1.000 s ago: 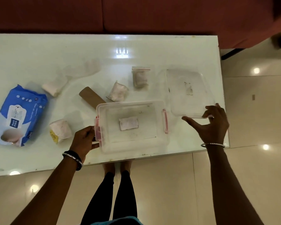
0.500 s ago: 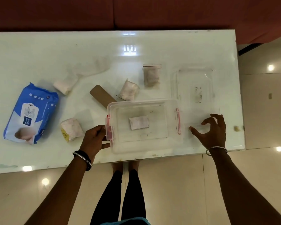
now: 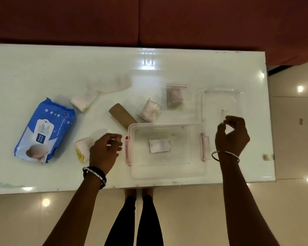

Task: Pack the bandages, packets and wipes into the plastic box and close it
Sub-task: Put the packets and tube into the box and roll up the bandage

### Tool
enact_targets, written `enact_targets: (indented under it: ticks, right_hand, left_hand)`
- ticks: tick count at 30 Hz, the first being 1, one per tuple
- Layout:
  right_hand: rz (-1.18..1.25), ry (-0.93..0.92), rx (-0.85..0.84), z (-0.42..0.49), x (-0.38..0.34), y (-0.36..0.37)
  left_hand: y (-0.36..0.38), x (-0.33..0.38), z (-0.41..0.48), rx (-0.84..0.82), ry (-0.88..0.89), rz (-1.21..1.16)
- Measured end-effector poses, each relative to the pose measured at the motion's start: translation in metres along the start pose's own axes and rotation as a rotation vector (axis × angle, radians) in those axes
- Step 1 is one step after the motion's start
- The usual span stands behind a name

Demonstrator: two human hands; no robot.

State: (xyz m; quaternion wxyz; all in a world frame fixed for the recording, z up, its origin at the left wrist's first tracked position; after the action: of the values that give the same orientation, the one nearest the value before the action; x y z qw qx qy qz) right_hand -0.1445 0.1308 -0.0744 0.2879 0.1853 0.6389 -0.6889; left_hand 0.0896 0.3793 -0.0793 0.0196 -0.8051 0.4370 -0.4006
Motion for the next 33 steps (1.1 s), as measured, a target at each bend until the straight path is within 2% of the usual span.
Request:
enact_targets:
  ticks: [3,5,7,10,14,18,24,27,30,33]
  right_hand:
    - [0.082,-0.097,-0.007,0.019,-0.039,0.023]
    - [0.105,-0.087,-0.120,0.034,-0.057,0.041]
    - [0.072,0.029,-0.300,0.045,-0.067,0.062]
    - [0.015,0.219,-0.519,0.053,-0.074,0.091]
    - [-0.055,0.326,-0.616,0.052,-0.075,0.119]
    - [-0.120,0.292,-0.602,0.047,-0.074,0.136]
    - [-0.136,0.299,-0.654,0.052,-0.074,0.142]
    - [0.026,0.235,-0.530,0.053,-0.085,0.125]
    - [0.307,0.254,-0.318,0.040,-0.099,0.092]
    - [0.480,0.264,-0.198,0.011,-0.106,0.059]
  left_hand:
    - [-0.001,0.034,0.008,0.136,0.238,0.115]
    - [0.009,0.061,0.016,0.187,0.390,0.164]
    - [0.024,0.084,0.027,0.190,0.468,0.186]
    - [0.051,0.103,0.052,0.108,0.364,0.259]
    - [0.079,0.106,0.082,-0.107,0.127,0.609]
    - [0.090,0.101,0.098,-0.113,0.058,0.748]
    - [0.090,0.099,0.108,-0.154,0.009,0.602]
    - [0.086,0.099,0.106,-0.130,0.024,0.461]
    - [0.078,0.097,0.100,-0.093,0.070,0.306]
    - [0.065,0.096,0.092,-0.057,0.094,0.072]
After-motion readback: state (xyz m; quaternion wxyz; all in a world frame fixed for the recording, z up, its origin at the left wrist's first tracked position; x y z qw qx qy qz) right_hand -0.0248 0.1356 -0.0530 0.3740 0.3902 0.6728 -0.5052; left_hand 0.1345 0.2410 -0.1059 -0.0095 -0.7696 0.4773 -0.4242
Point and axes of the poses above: each hand's wrist, its own z-axis towards the middle knuckle, its own y-axis out of the palm, x = y × z, the point moved 1 cm from there along z, towards the middle knuckle, and after that the axes turned 5 degrees about -y, right-handed, at the moved point
